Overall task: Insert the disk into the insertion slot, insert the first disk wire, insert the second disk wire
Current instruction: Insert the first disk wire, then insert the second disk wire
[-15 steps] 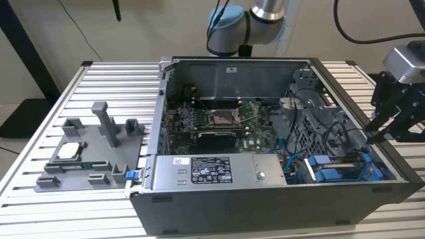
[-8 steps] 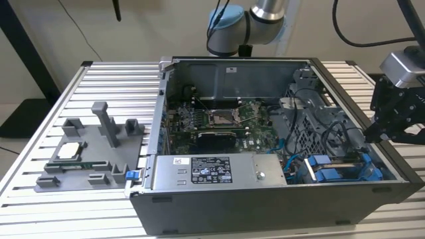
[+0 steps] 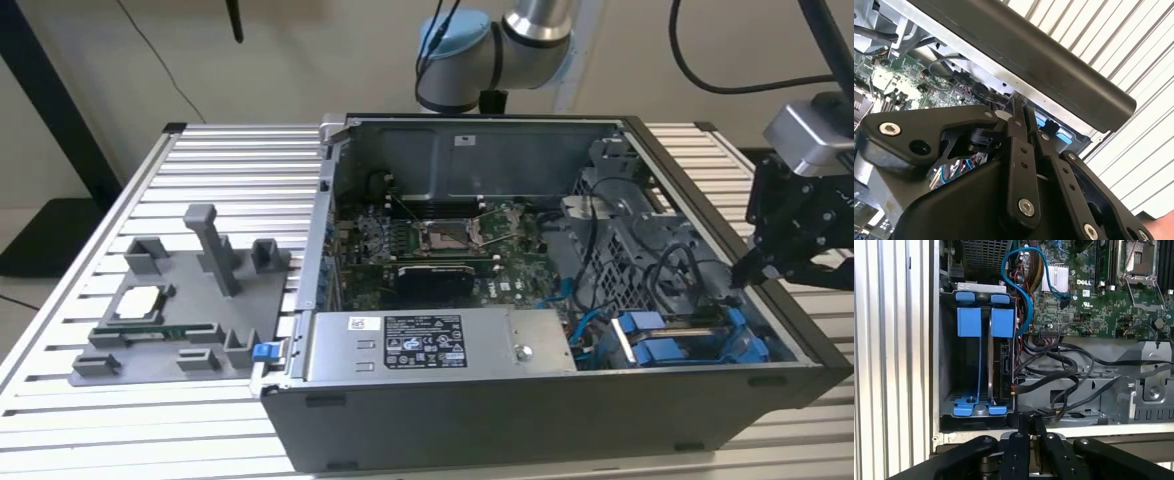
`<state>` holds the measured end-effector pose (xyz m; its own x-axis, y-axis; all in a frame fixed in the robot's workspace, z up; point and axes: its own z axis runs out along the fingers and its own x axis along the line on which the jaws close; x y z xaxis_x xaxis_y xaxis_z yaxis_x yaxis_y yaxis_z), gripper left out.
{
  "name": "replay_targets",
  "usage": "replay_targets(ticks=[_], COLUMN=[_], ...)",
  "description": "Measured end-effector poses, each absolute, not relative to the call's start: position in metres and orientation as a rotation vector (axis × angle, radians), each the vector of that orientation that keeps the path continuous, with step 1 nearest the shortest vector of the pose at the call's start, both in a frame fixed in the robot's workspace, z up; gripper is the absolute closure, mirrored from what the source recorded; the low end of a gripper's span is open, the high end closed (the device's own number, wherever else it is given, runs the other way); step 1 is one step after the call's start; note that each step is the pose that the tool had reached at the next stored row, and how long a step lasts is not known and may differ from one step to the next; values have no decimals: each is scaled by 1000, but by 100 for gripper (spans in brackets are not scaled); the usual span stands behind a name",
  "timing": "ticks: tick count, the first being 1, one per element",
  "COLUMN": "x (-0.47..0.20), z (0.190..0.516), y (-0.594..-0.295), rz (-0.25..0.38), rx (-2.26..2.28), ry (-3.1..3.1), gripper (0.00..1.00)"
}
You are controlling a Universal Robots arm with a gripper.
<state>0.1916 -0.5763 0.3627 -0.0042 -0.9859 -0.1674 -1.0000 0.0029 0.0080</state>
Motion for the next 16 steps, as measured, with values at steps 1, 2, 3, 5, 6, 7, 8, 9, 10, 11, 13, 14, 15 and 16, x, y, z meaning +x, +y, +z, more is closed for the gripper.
replay_targets(ticks=[1, 2, 3, 5, 6, 7, 8, 9, 10, 11, 13, 14, 15, 16], x=[192, 192, 191, 191, 191, 191, 191, 191, 191, 191, 191, 191, 191, 191], z=[363, 363, 363, 363, 364, 366, 367, 368, 369, 369, 368, 368, 368, 367], y=[-577, -578, -578, -578, -579, -579, -580, -581, -581, -581, -581, -581, -581, -581], rz=[189, 189, 189, 189, 189, 189, 189, 189, 188, 185, 177, 174, 172, 170], rx=[-2132, -2132, -2131, -2131, -2131, -2131, -2131, -2131, -2132, -2134, -2139, -2141, -2143, -2145], ry=[2142, 2142, 2142, 2143, 2143, 2143, 2142, 2142, 2143, 2145, 2152, 2155, 2159, 2162], gripper=[100, 100, 100, 100, 100, 100, 100, 0, 0, 0, 0, 0, 0, 0])
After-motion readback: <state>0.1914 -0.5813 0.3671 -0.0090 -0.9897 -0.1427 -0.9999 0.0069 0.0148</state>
